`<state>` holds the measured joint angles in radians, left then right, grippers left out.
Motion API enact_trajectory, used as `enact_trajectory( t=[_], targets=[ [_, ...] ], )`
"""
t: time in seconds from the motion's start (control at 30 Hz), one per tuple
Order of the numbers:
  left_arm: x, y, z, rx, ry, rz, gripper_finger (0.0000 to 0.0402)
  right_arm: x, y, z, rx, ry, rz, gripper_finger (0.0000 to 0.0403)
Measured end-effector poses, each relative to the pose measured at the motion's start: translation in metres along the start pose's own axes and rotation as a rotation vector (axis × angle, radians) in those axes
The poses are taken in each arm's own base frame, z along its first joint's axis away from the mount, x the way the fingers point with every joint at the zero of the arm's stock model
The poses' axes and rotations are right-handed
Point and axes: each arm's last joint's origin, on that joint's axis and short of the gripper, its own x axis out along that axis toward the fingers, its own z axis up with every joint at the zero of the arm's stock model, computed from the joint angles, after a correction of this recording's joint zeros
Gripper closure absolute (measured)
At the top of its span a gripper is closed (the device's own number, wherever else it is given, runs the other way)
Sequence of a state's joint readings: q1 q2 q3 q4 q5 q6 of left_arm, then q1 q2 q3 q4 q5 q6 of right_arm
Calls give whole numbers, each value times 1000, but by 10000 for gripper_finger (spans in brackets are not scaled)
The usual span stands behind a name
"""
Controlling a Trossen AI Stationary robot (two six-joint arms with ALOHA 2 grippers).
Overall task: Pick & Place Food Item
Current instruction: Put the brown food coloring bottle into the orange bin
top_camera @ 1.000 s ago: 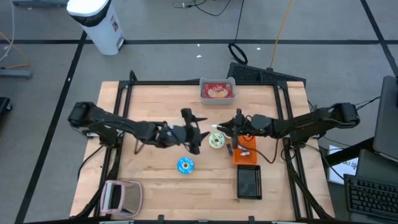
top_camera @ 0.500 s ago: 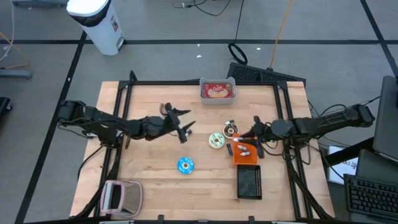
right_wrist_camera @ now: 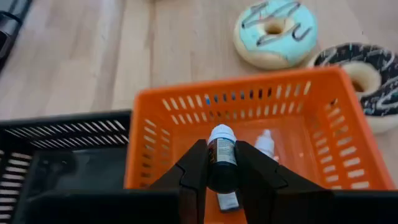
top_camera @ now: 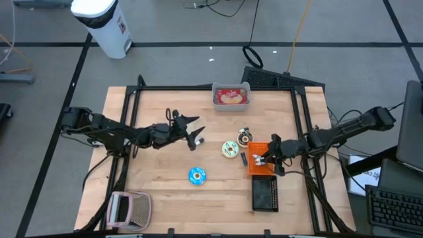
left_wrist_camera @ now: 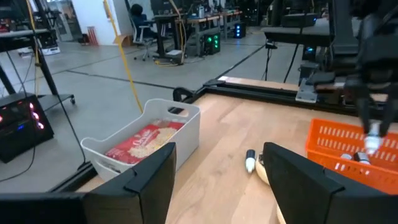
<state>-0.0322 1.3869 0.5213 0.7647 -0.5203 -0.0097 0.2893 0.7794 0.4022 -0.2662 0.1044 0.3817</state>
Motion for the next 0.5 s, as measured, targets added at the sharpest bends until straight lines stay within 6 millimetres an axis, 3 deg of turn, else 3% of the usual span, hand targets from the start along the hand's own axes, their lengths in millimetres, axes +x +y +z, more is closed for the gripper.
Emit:
enact_trajectory(
  t=[0.17, 0.5],
  targets=[
    [0, 0, -1, 3, 5, -7, 160, 10, -4, -12, 6, -56, 20, 343],
    [0, -1, -1, 3, 6, -34, 160, 16, -7, -21, 12, -101, 36, 273]
  ],
)
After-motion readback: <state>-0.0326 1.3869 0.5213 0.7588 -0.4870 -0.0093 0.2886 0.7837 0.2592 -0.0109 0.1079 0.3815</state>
